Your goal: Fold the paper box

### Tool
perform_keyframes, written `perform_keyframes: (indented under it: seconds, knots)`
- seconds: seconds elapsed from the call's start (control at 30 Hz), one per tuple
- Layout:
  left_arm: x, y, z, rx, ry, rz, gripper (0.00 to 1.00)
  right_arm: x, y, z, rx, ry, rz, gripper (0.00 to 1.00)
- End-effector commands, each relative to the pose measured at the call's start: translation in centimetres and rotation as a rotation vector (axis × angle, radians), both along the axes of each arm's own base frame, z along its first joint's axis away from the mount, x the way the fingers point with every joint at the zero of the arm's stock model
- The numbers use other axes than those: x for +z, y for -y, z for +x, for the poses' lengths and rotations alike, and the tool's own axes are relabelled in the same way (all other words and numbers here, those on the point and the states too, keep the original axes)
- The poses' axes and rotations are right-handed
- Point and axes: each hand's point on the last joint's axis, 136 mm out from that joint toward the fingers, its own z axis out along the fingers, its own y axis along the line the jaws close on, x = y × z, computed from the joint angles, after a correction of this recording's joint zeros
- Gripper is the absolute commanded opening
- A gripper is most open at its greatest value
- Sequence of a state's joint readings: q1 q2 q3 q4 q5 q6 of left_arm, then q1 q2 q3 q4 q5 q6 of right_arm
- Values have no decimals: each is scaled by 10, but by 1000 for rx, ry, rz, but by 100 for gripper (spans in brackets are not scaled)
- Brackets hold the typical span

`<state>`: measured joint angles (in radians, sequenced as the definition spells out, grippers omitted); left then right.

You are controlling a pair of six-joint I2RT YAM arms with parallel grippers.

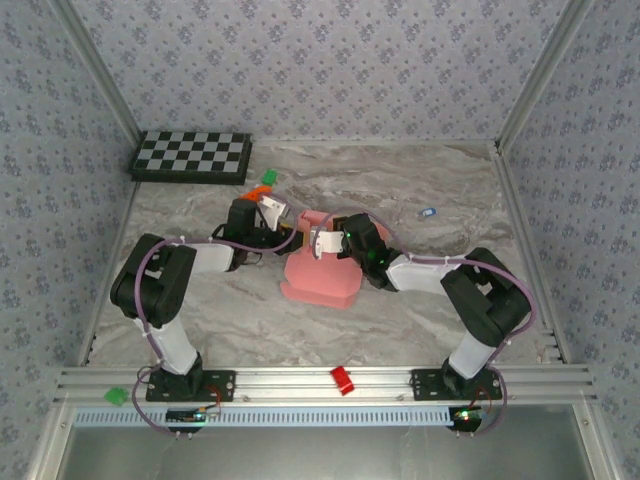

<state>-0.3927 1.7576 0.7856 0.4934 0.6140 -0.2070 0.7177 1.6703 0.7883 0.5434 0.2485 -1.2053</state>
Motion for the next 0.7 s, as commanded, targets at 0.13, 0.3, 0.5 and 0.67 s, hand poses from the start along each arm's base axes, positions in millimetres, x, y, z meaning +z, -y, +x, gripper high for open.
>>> perform_keyframes:
  seconds: [0.13,0.3,0.5,0.67]
  knots:
    - [8,6,3,-35,44,-30,42,-3,-3,-6,3,17,-3,0]
    - [-1,7,-9,-65,64,37,43,-7,-2,-8,0,20,-10,0]
    - [-14,6,-13,-53,60,94,43,-7,-4,-8,-4,21,-6,0]
    - [-20,6,-9,-14,56,137,42,-8,-6,-8,-2,19,-9,0]
